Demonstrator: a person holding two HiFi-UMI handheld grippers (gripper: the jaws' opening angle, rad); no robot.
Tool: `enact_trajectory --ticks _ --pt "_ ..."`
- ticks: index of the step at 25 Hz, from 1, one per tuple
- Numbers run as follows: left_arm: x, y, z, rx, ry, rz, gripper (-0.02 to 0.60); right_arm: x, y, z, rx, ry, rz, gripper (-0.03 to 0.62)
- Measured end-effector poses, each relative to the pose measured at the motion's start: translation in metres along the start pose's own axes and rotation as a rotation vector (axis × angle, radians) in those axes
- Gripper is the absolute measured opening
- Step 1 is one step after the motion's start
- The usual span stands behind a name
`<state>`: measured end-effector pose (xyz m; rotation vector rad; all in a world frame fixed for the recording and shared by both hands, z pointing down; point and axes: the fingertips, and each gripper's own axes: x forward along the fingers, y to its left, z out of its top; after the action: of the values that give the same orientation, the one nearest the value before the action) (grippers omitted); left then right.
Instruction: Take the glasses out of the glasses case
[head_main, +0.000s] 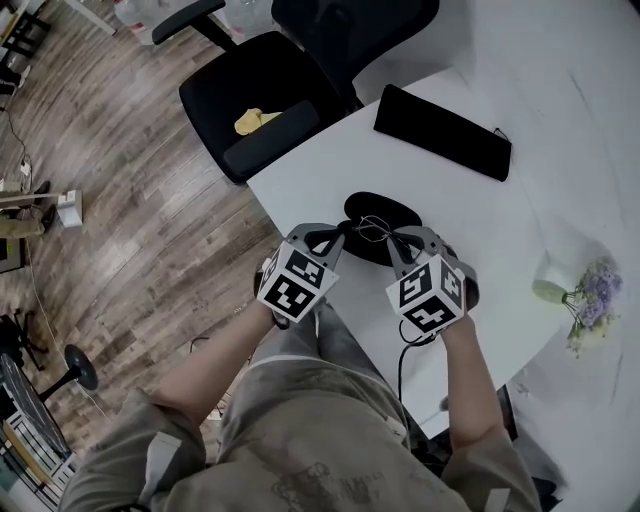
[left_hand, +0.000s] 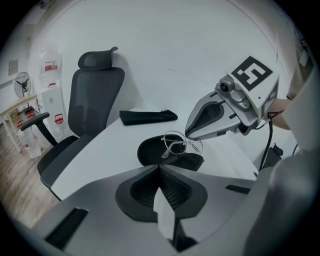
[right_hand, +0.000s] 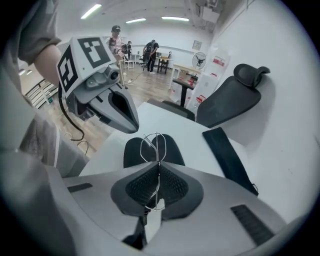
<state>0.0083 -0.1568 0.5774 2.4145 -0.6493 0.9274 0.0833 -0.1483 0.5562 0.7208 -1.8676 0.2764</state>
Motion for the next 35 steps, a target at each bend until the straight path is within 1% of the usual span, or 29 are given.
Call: enact_trajectory --ticks 7,10,14,18,23,29,33,35 --pt "-0.041 -0.005 0.046 0.021 -0.094 0.05 0.015 -0.065 -0.042 0.032 0.148 -0.214 -0.144 0.034" --pt "-0.064 -0.001 0.073 0.057 -0.147 0.091 0.017 -0.102 -0.059 0.058 0.176 -0.334 -0.208 0.034" --pt "-0.093 -0.006 0.119 0.115 -0.253 0.129 0.017 -0.159 -0.077 0.08 0.199 -0.467 -0.3 0.034" --pt "-0.137 -0.017 0.154 0.167 -0.349 0.153 0.017 -0.212 -0.08 0.097 0.223 -0.599 -0.384 0.034" --pt "-0.189 -0.036 0.2 0.219 -0.487 0.181 0.017 -0.282 -0.083 0.106 0.219 -0.761 -0.458 0.034" --pt "-0.248 -0.054 0.243 0.281 -0.645 0.225 0.017 -0.361 -0.077 0.107 0.237 -0.918 -0.554 0.034" --pt "-0.283 -0.066 0.265 0.272 -0.747 0.239 0.017 -0.399 -0.07 0.102 0.26 -0.994 -0.591 0.034" --pt "-0.297 -0.071 0.27 0.268 -0.776 0.249 0.017 -0.413 -0.066 0.097 0.273 -1.023 -0.611 0.034"
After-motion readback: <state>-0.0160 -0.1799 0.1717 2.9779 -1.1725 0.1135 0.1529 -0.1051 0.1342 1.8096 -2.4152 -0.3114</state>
